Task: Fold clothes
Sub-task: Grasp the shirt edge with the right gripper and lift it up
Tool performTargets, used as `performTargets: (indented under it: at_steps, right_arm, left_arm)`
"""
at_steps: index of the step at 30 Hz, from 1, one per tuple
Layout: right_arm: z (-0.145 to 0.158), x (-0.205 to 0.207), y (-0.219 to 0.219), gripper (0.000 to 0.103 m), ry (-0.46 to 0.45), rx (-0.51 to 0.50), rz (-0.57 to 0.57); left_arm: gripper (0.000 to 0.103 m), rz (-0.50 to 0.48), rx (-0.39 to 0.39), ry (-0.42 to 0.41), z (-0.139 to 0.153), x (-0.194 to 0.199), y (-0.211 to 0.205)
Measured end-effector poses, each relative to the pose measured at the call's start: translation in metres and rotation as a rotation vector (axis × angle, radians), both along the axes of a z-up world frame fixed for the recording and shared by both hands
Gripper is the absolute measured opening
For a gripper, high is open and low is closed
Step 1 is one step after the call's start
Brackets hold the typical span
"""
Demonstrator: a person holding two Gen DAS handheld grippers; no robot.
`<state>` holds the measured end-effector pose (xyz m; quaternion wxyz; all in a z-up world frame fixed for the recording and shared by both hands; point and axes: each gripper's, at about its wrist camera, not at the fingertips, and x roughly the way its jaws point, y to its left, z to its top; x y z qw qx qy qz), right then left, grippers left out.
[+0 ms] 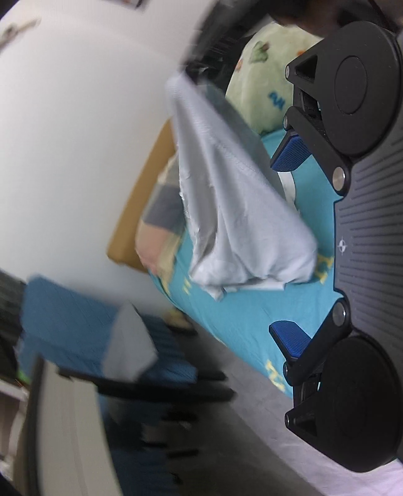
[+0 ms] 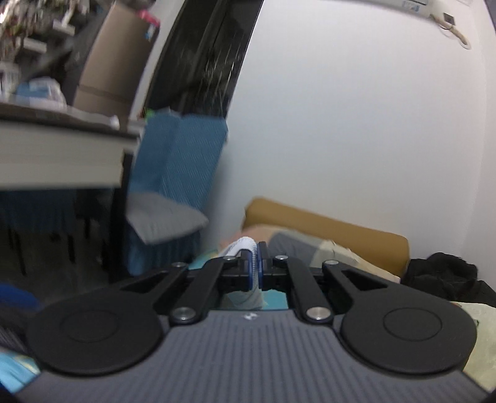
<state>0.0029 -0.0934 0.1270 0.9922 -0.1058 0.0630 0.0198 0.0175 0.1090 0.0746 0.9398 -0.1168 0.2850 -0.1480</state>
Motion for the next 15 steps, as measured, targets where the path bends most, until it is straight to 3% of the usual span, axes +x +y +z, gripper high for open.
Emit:
performTargets:
  at_steps: [6,10,15]
  right_arm:
    - [0.033,-0.060,-0.019,0.006,-0.036,0.135,0.067]
    - [0.023,-0.082,-0.044,0.006,-0.034,0.216,0.096]
    - [-0.004,-0.090,-0.071,0.006,-0.014,0.277,0.171]
  left_arm:
    - [0.103,-0.147,0.004,-0.068,0.001,-0.032,-0.042]
    - [0.103,-0.245,0.046,-0.112,-0.011,-0.054,-0.078]
    - [0.103,-0.261,0.084,-0.164,-0.029,-0.055,-0.116]
